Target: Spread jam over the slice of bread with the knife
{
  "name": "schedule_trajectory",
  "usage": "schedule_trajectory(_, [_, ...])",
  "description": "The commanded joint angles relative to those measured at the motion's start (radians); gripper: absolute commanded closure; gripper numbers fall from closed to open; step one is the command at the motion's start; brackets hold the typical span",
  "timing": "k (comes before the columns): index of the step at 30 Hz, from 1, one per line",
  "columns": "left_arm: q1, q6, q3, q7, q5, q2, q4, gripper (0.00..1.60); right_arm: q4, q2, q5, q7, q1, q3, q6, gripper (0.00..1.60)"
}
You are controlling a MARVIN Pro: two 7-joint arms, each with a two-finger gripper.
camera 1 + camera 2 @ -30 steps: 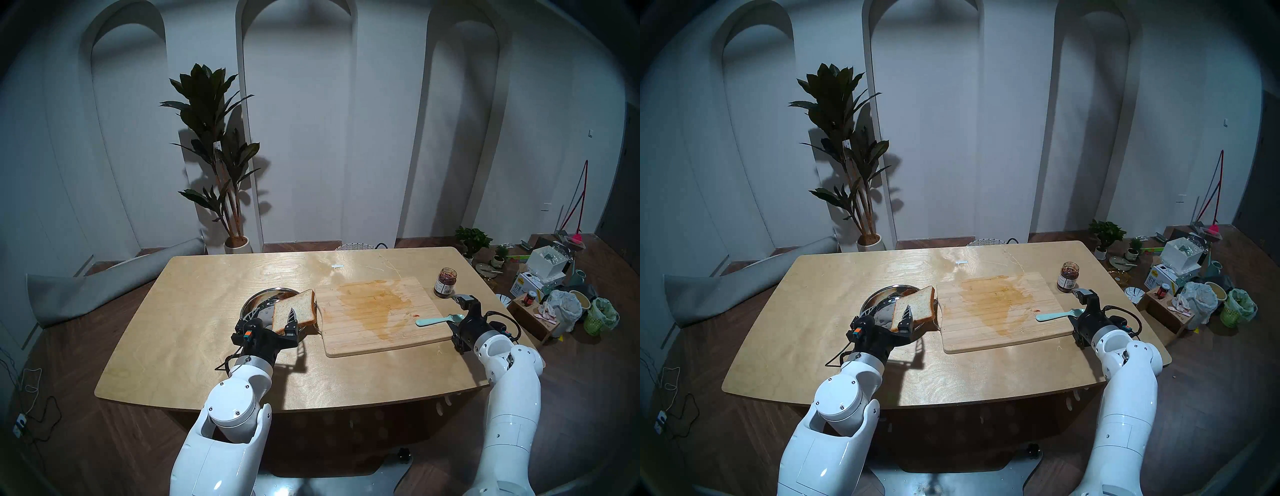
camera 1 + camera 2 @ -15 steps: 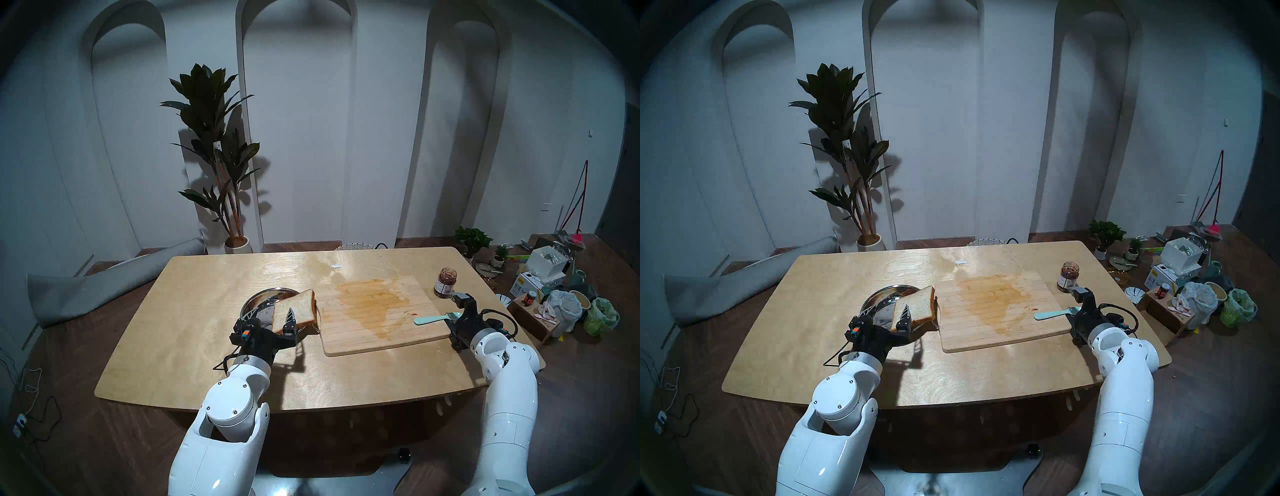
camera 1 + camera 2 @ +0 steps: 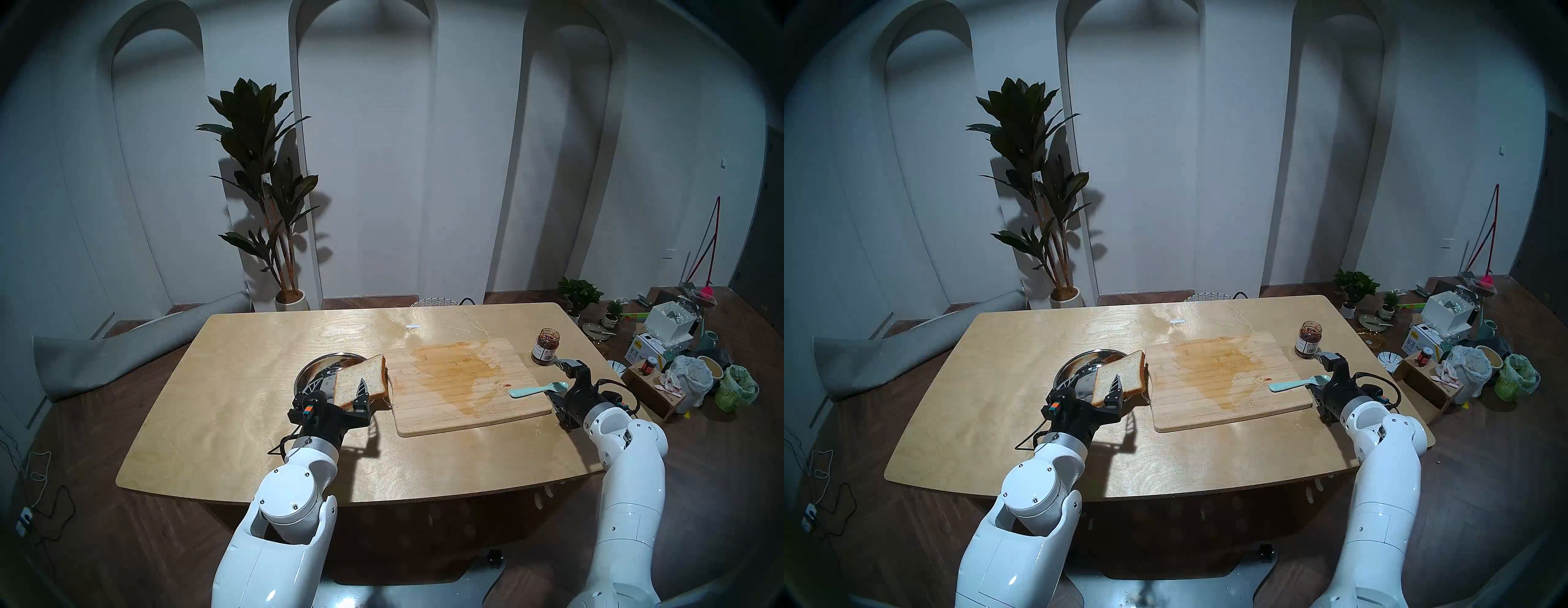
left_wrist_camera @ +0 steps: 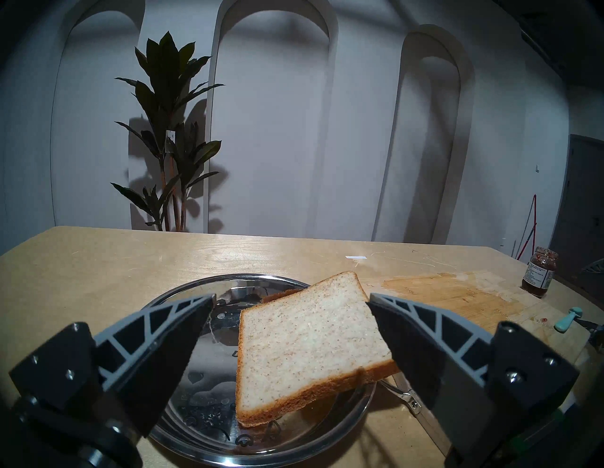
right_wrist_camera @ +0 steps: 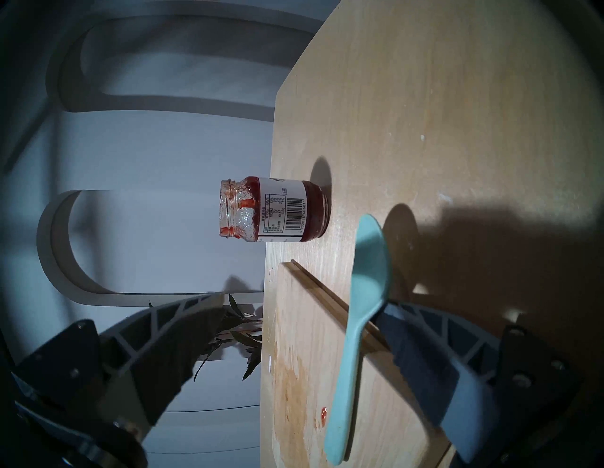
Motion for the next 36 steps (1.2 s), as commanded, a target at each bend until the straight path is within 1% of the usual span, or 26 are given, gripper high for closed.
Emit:
schedule_trajectory(1, [-0.012, -0.003, 0.013, 0.017, 0.005, -0.003, -0.017, 0.0, 0.041, 0.025, -0.003, 0.018, 0.05, -0.013, -0.003, 0.0])
schedule_trajectory(10, [-0.013, -0.003, 0.026, 0.051, 0.003, 0.0, -0.016, 0.0, 0.096, 0.025, -0.013, 0.022, 0.078, -0.042, -0.008, 0.0])
schedule_trajectory(24, [-0.007, -0.007, 0.007, 0.05, -0.007, 0.004, -0.02, 0.0, 0.141, 0.018, -0.037, 0.015, 0.089, -0.06, -0.029, 0.0])
schedule_trajectory(25, [-0.007, -0.007, 0.006, 0.049, -0.009, 0.004, -0.021, 0.0, 0.143, 0.014, -0.036, 0.005, 0.09, -0.06, -0.03, 0.0])
schedule_trajectory(33, [-0.002, -0.013, -0.002, 0.045, -0.017, 0.004, -0.022, 0.0, 0.192, 0.021, -0.066, 0.007, 0.089, -0.085, -0.044, 0.0])
schedule_trajectory(34, [-0.001, -0.014, -0.003, 0.045, -0.018, 0.004, -0.023, 0.0, 0.195, 0.02, -0.068, 0.005, 0.088, -0.086, -0.048, 0.01])
schedule_trajectory(35, [-0.001, -0.015, -0.004, 0.045, -0.019, 0.004, -0.023, 0.0, 0.197, 0.022, -0.072, 0.004, 0.087, -0.09, -0.048, 0.1])
schedule_trajectory(36, [0.0, -0.015, -0.005, 0.045, -0.02, 0.004, -0.024, 0.0, 0.199, 0.023, -0.073, 0.003, 0.086, -0.094, -0.045, 0.12])
